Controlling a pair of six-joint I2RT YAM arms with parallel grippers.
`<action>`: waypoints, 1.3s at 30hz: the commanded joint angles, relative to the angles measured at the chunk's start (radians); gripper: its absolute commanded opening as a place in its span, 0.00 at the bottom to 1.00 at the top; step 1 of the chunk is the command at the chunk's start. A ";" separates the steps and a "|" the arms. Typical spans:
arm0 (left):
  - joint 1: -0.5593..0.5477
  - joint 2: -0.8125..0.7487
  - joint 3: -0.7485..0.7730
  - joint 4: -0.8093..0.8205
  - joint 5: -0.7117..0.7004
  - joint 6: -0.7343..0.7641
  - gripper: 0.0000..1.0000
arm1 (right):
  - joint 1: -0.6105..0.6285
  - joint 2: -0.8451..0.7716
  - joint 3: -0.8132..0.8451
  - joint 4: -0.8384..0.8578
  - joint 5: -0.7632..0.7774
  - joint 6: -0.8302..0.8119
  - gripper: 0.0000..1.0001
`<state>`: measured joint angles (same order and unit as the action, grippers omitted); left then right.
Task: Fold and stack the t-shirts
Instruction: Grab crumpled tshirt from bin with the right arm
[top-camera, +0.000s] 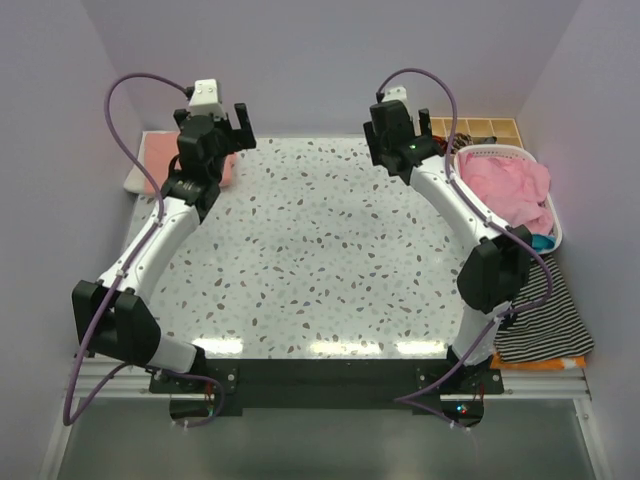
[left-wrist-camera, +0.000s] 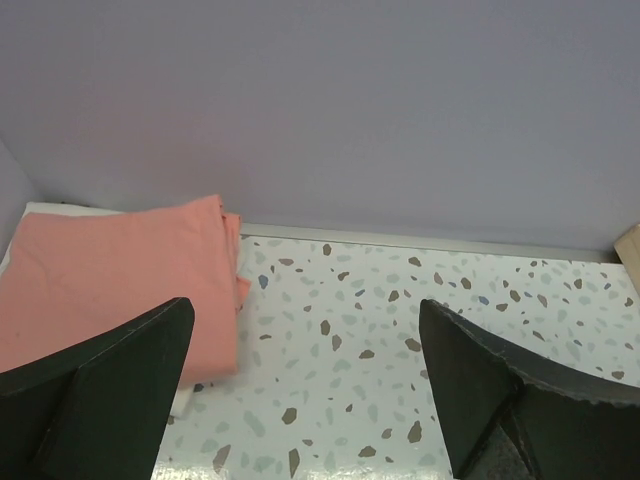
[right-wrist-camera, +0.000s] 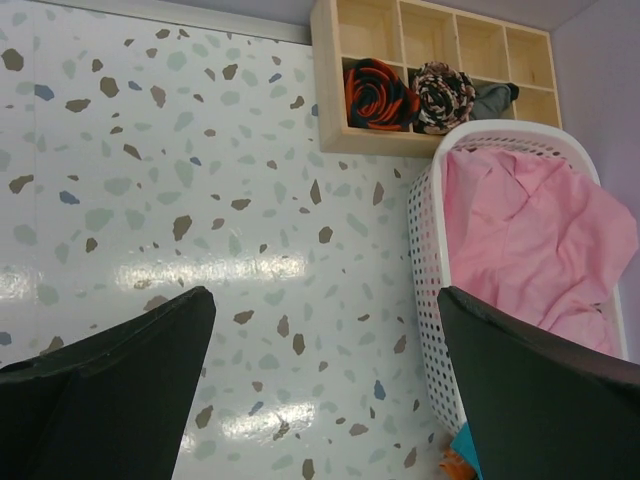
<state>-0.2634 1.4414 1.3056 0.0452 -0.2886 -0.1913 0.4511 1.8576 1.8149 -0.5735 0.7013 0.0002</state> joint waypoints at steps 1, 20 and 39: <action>-0.002 0.027 0.053 0.058 0.014 -0.004 1.00 | -0.023 -0.087 -0.002 -0.031 -0.075 0.020 0.99; 0.113 0.139 0.055 -0.134 0.153 -0.132 1.00 | -0.445 0.015 -0.112 -0.054 -0.029 0.329 0.96; 0.113 0.243 0.089 -0.136 0.284 -0.135 1.00 | -0.709 0.149 -0.204 0.054 -0.370 0.415 0.76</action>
<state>-0.1509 1.6970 1.3972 -0.1291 -0.0292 -0.3149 -0.2440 1.9667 1.5856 -0.5526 0.4465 0.3862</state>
